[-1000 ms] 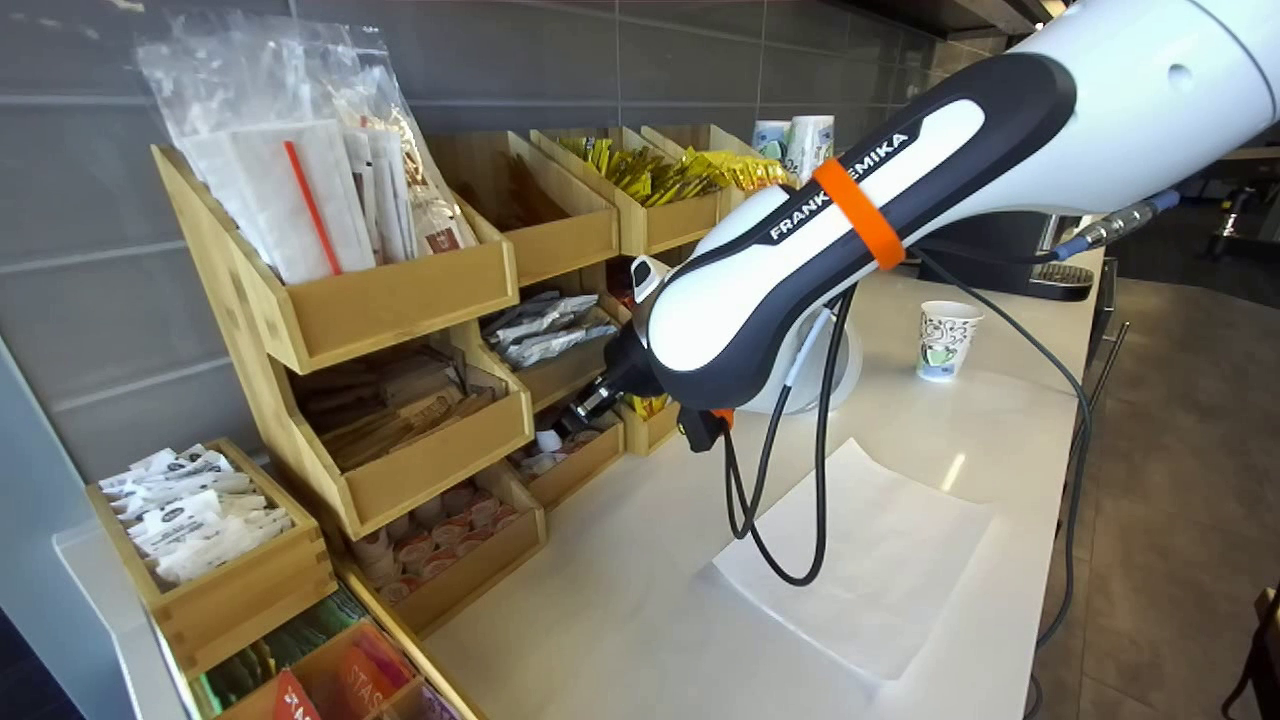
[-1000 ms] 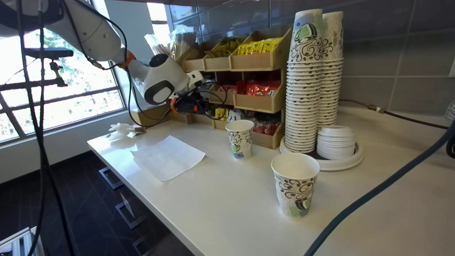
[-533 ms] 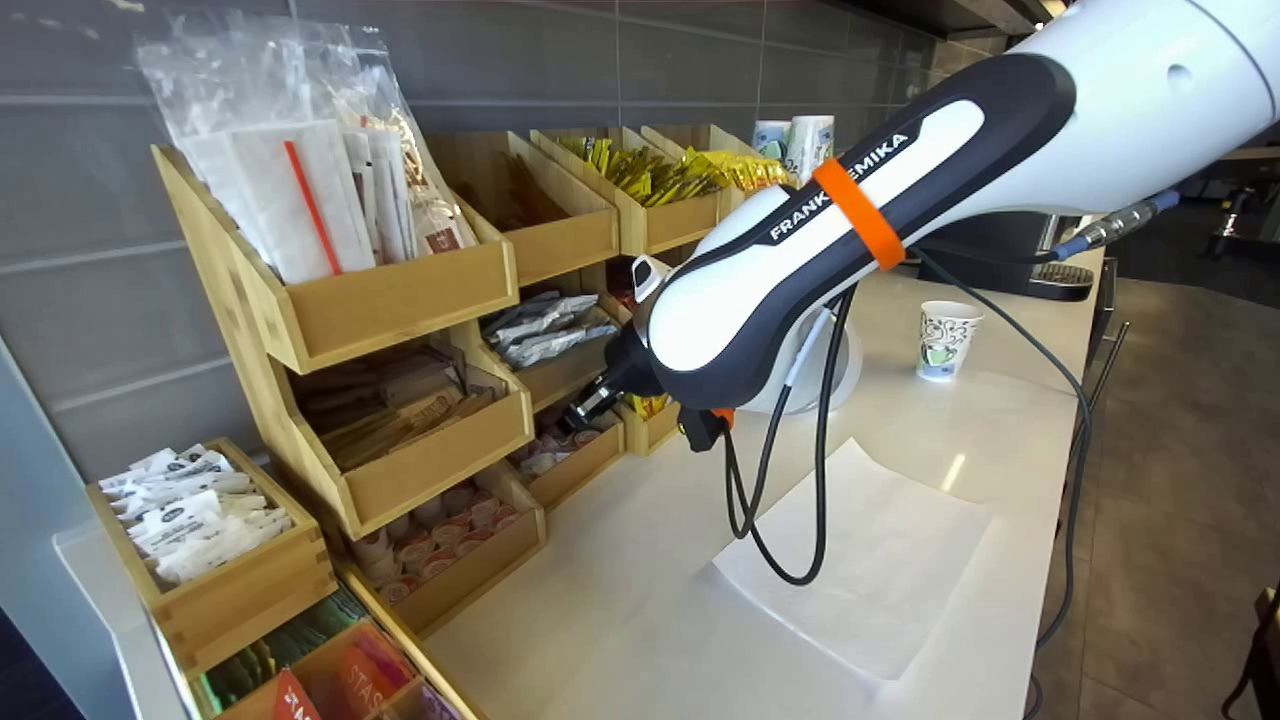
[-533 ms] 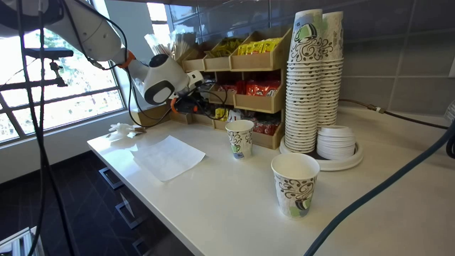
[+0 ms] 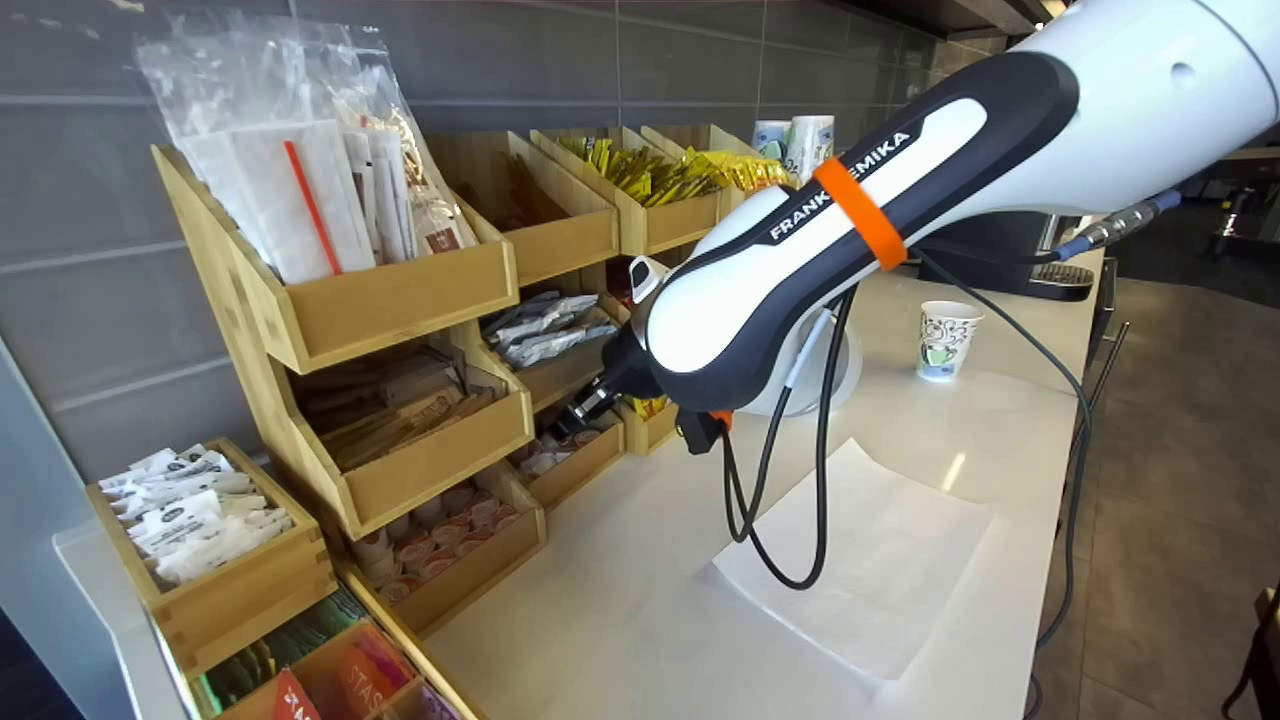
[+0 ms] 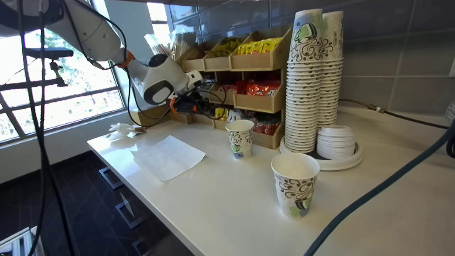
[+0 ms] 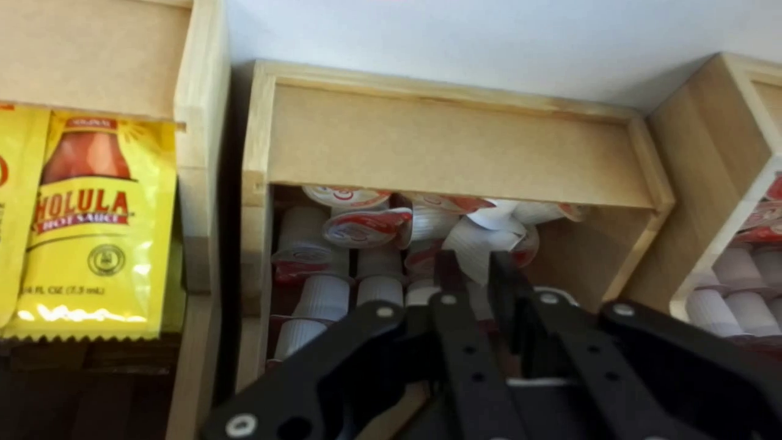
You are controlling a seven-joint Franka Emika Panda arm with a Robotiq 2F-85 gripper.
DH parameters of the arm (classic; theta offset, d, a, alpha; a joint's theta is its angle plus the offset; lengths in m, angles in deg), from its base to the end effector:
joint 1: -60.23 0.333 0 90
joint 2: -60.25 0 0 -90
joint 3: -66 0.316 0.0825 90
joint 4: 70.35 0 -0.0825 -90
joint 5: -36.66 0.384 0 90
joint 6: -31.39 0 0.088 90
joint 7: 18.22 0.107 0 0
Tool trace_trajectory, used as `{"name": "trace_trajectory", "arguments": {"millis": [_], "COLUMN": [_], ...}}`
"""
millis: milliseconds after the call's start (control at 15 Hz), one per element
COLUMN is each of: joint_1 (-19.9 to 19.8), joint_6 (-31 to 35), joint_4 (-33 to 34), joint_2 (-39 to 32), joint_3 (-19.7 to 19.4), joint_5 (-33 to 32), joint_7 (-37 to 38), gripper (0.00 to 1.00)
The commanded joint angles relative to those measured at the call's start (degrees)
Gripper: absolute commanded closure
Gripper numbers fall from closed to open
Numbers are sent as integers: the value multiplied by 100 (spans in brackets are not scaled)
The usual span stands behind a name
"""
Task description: Take the tiny cup off of the rack
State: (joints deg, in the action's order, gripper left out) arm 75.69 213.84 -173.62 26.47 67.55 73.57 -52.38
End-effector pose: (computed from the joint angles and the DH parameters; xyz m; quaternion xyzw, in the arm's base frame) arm 0.6773 0.1463 0.2991 -0.9182 -0.1051 -0.3773 0.0598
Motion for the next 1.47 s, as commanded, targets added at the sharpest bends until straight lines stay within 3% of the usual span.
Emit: {"name": "trace_trajectory", "arguments": {"millis": [0,333,600,1200,1333,1400], "joint_1": [-141,-263,-358,-386,-383,-383], "joint_6": [157,252,394,517,527,527], "joint_4": [153,188,255,463,498,512], "joint_2": [-56,-120,-211,-467,-500,-511], "joint_3": [282,545,670,730,726,721], "joint_5": [34,11,-40,-148,-144,-140], "joint_7": [-92,-120,-128,-187,-199,-204], "gripper": [48,14,7,33,55,59]}}
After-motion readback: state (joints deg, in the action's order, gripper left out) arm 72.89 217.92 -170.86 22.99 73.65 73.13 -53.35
